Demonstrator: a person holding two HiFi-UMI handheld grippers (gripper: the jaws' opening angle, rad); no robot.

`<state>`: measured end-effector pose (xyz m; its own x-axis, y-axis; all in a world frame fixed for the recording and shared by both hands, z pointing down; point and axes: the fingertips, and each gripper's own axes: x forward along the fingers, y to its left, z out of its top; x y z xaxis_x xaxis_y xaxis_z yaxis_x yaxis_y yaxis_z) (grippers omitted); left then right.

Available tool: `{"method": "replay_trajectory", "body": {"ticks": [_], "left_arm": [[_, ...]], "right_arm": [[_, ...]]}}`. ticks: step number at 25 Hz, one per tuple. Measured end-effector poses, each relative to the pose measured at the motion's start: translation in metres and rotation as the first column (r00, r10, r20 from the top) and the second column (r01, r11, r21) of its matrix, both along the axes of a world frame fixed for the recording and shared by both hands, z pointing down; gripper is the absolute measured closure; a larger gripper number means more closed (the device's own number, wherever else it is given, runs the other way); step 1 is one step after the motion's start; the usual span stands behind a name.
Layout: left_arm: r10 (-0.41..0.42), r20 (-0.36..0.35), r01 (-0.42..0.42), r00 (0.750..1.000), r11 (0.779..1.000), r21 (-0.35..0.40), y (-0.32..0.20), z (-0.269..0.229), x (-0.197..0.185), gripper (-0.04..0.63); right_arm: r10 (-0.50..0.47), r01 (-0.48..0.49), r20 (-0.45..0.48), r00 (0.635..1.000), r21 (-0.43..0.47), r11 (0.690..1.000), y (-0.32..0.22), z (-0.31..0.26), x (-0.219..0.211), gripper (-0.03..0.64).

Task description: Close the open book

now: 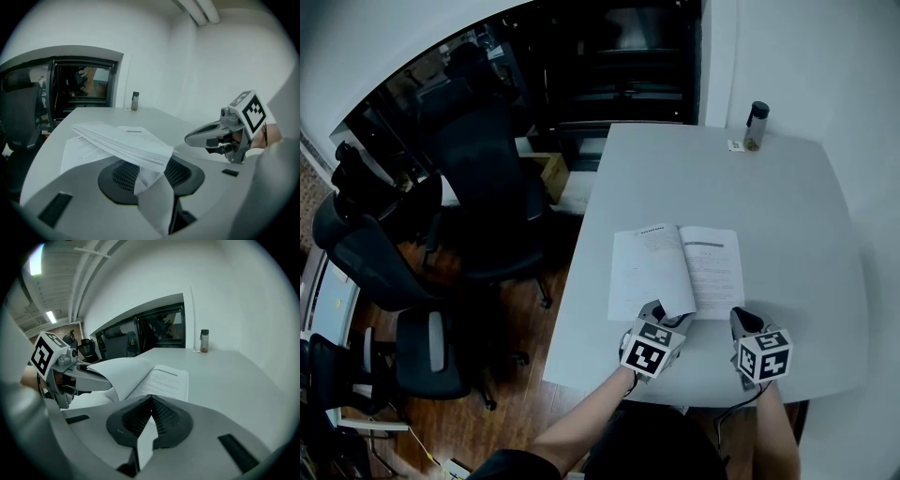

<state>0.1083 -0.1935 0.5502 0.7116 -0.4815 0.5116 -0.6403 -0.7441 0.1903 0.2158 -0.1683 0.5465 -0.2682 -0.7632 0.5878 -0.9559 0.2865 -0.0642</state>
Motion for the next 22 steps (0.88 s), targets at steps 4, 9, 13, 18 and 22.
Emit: {"method": "replay_trajectory", "body": {"ticks": [4, 9, 13, 18, 22], "left_arm": [[0.016, -0.003, -0.016, 1.000, 1.000, 0.014, 0.001, -0.005, 0.019, 0.439], [0.038, -0.007, -0.038, 0.999, 0.999, 0.026, 0.001, -0.007, 0.044, 0.439], [0.045, 0.001, -0.045, 0.999, 0.999, 0.011, 0.008, -0.003, 0.054, 0.439], [0.026, 0.024, -0.026, 0.999, 1.000, -0.017, 0.011, 0.009, 0.045, 0.439], [-0.025, 0.050, 0.027, 0.998, 0.999, -0.046, 0.012, 0.022, 0.017, 0.439]], "right_arm": [[-0.027, 0.027, -0.003, 1.000, 0.015, 1.000, -0.008, -0.001, 0.002, 0.612], [-0.066, 0.065, 0.025, 0.998, 0.056, 0.996, -0.018, -0.010, 0.002, 0.612], [-0.060, 0.059, 0.032, 0.998, 0.038, 0.998, -0.011, -0.003, 0.015, 0.612], [-0.003, 0.003, 0.028, 1.000, -0.014, 1.000, -0.002, 0.017, 0.039, 0.612], [-0.039, 0.039, 0.017, 0.999, 0.004, 0.999, -0.003, 0.012, 0.025, 0.612]]}}
